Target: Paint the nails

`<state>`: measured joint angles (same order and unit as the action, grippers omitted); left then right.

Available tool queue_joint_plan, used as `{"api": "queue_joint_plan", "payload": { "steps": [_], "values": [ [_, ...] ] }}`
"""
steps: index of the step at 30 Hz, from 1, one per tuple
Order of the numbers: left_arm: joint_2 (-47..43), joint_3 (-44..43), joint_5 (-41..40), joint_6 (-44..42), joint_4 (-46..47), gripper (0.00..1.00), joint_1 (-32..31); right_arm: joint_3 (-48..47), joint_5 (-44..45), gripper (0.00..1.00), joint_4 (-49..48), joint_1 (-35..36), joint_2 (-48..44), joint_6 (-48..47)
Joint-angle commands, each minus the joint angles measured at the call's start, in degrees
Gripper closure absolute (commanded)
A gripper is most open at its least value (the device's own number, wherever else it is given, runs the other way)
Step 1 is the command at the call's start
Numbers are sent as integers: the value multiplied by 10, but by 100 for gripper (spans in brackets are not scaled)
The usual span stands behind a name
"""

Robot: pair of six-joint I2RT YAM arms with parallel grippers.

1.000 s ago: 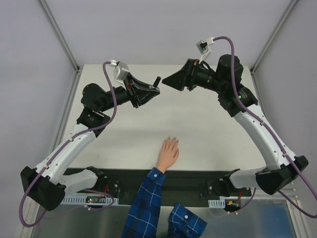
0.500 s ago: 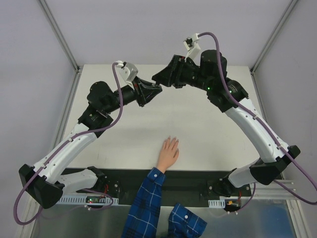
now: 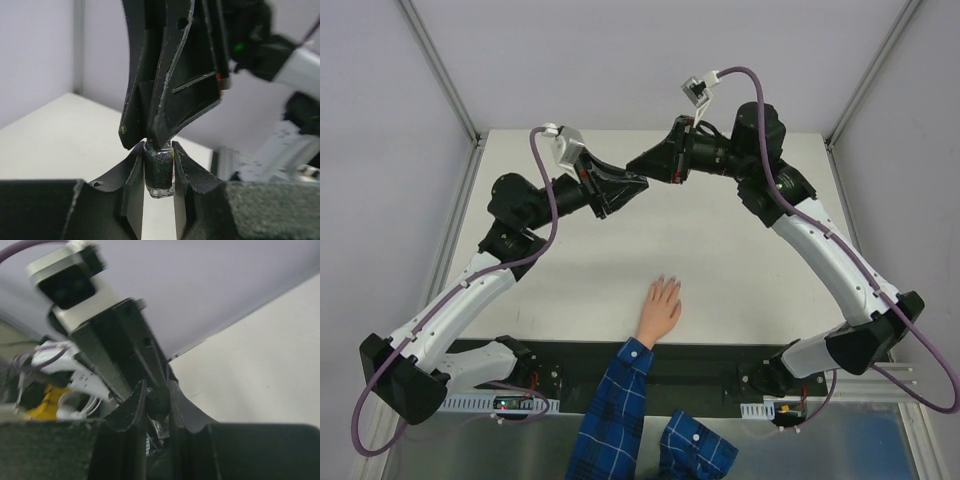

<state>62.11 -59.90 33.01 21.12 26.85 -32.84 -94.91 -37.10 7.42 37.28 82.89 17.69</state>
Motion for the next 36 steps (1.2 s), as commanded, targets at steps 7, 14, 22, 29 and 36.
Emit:
{"api": "queue_joint_plan", "payload": {
  "steps": [7, 14, 22, 29, 36],
  "values": [
    [28, 22, 224, 218, 289, 100, 24, 46, -292, 100, -261, -17, 11, 99],
    [-8, 22, 160, 68, 124, 100, 24, 39, 11, 1, 39, -34, -67, -14],
    [-19, 3, 25, -47, 5, 100, 11, -4, 170, 3, 126, -15, -77, 29],
    [6, -29, -81, -100, -24, 100, -18, -39, 254, 8, 165, 24, -52, 37],
    [10, -35, -89, -117, -29, 100, -30, -74, 271, 34, 160, 38, -22, 52]
  ]
}}
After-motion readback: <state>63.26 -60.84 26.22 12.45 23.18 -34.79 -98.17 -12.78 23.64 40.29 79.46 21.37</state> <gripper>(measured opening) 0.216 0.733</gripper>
